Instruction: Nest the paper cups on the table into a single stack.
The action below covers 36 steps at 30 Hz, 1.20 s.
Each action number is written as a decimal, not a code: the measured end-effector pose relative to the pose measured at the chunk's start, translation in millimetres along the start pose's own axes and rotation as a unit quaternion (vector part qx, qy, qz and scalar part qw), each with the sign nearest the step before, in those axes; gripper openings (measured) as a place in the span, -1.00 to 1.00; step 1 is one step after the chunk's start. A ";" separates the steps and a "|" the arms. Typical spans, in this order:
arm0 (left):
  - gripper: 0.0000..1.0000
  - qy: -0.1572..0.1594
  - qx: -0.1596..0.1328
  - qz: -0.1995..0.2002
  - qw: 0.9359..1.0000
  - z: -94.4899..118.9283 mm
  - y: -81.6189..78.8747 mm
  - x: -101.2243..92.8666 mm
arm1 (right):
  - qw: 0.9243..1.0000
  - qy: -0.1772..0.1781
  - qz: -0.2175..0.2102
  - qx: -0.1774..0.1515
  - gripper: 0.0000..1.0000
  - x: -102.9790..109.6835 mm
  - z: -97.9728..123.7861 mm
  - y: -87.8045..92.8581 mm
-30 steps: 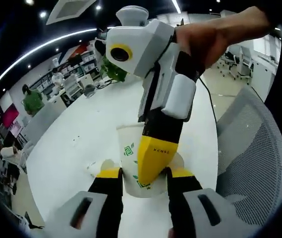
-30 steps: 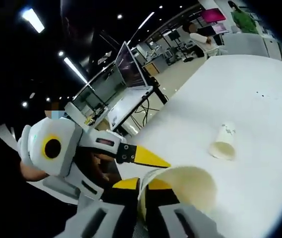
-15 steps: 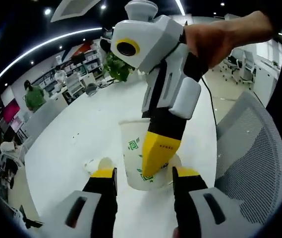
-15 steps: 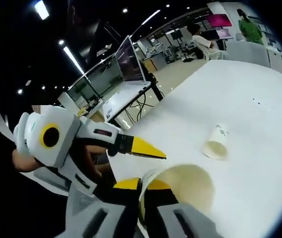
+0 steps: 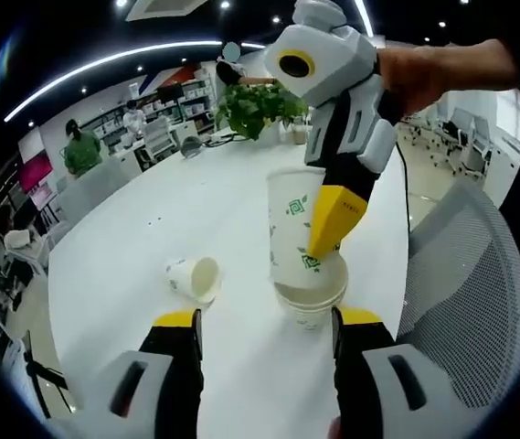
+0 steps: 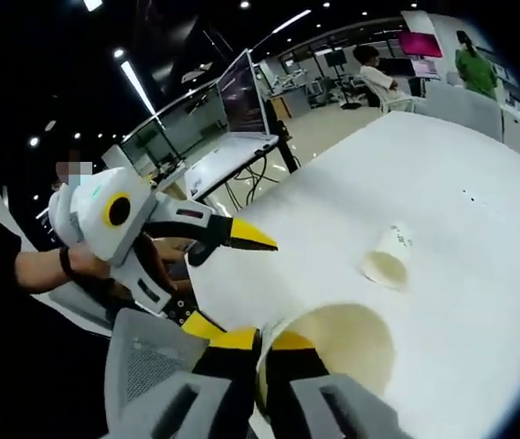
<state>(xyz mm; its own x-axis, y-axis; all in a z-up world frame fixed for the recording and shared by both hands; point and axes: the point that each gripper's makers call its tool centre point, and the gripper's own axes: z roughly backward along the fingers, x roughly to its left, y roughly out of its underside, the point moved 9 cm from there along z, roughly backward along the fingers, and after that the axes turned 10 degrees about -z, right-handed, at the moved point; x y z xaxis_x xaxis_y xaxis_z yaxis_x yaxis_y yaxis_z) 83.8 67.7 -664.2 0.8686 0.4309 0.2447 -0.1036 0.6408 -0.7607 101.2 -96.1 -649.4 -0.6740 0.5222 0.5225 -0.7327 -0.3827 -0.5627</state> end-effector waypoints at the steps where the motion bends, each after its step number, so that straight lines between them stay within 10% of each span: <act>1: 0.14 -0.001 -0.001 0.005 1.000 0.4 1.0 0.2 | 1.000 0.001 0.003 0.002 -1.00 0.8 -0.1 0.7; 9: 0.22 -0.004 -0.023 0.070 0.997 0.8 13.2 7.0 | 0.997 0.032 0.054 0.037 -1.00 -0.4 -4.1 5.4; 36: 0.25 -0.003 -0.022 0.092 0.995 3.2 20.2 -0.6 | 0.986 0.060 0.127 0.086 -0.98 6.8 -17.2 11.4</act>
<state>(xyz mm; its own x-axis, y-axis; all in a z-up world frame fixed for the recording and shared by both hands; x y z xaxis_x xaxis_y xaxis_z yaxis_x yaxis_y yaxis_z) 79.7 82.4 -677.7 0.8337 0.5428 0.1015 -0.2404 0.5222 -0.8182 89.9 -83.8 -663.3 -0.8295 0.4755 0.2930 -0.5536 -0.6305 -0.5440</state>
